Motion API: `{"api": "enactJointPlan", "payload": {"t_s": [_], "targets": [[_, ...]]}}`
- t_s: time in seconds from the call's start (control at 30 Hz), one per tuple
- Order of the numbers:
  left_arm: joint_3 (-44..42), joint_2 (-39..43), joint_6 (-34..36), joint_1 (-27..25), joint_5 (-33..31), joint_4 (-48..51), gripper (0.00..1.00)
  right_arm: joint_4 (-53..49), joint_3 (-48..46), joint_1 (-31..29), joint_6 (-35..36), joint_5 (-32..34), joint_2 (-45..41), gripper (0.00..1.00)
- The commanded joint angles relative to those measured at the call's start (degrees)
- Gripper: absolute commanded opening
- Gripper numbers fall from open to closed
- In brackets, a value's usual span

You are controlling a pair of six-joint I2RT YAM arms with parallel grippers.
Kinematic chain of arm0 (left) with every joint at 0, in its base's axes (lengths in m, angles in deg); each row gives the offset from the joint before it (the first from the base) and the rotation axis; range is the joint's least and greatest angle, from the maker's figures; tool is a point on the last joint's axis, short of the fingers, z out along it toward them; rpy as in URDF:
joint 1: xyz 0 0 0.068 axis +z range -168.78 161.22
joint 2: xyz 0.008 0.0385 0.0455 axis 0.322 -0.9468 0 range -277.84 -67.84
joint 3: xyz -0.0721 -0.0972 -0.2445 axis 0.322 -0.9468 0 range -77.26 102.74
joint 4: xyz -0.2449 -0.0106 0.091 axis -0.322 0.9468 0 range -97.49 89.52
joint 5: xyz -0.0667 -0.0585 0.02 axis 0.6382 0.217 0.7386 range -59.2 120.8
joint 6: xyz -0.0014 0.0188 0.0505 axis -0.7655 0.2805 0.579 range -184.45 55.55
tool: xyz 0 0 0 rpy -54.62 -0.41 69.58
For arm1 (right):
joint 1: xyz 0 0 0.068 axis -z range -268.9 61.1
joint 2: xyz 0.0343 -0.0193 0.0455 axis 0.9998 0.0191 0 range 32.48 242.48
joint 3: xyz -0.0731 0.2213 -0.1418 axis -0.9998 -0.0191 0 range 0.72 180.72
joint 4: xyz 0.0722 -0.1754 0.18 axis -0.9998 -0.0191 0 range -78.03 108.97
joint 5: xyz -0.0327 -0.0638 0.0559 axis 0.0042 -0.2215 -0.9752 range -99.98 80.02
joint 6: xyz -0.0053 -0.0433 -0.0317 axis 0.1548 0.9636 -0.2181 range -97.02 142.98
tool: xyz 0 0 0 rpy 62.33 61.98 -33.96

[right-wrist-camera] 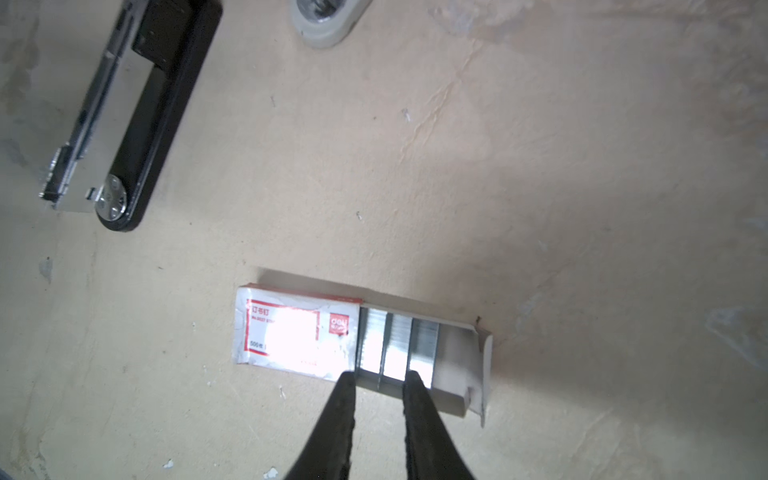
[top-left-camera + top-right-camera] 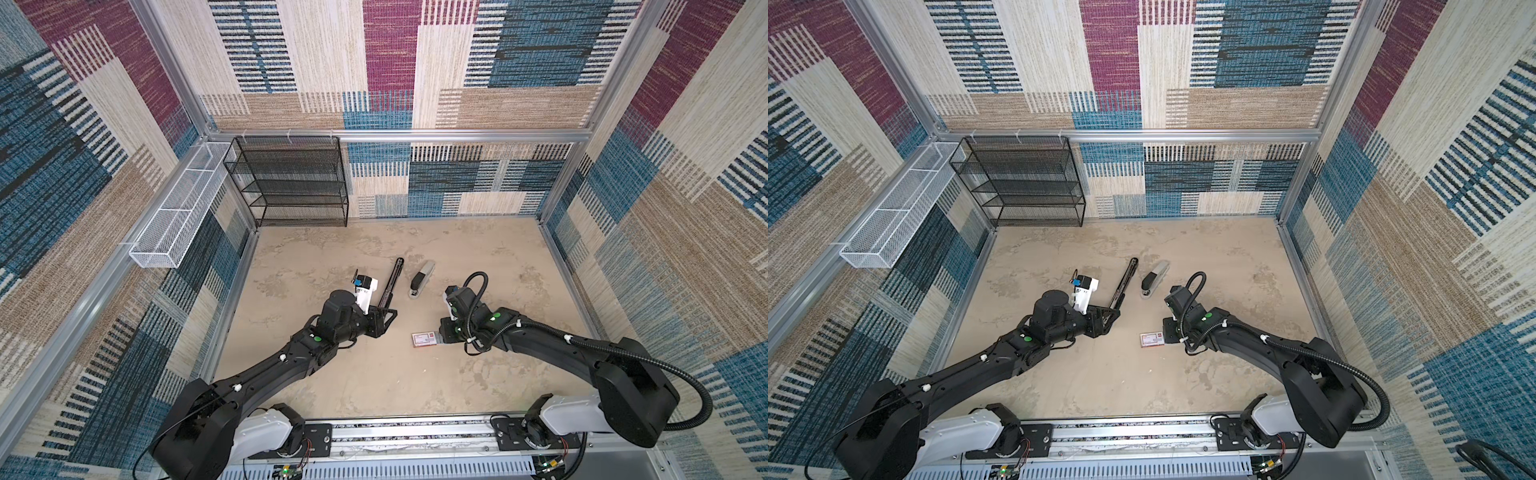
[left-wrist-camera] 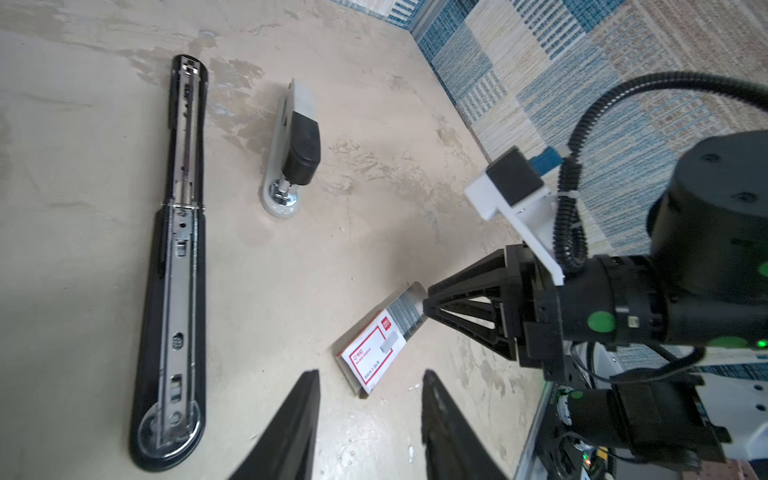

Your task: Load the staples into the stapler

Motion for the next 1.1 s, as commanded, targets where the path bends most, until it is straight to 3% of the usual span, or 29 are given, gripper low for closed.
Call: {"api": "enactJointPlan", "payload": {"t_s": [0.0, 0.5, 1.07], "targets": [[0.59, -1.36, -1.86, -0.15, 3.37, -4.51, 0.43, -2.15, 0.53, 0.05, -1.12, 1.06, 0.78, 0.23], [1.87, -5.58, -3.46, -0.91, 4.82, -5.62, 0.4, -2.19, 0.26, 0.2, -1.04, 3.15, 4.79, 0.15], [1.7, -6.7, -4.25, -0.94, 5.01, -5.89, 0.39, -0.78, -0.1, 0.67, -0.77, 2.87, 6.81, 0.15]]}}
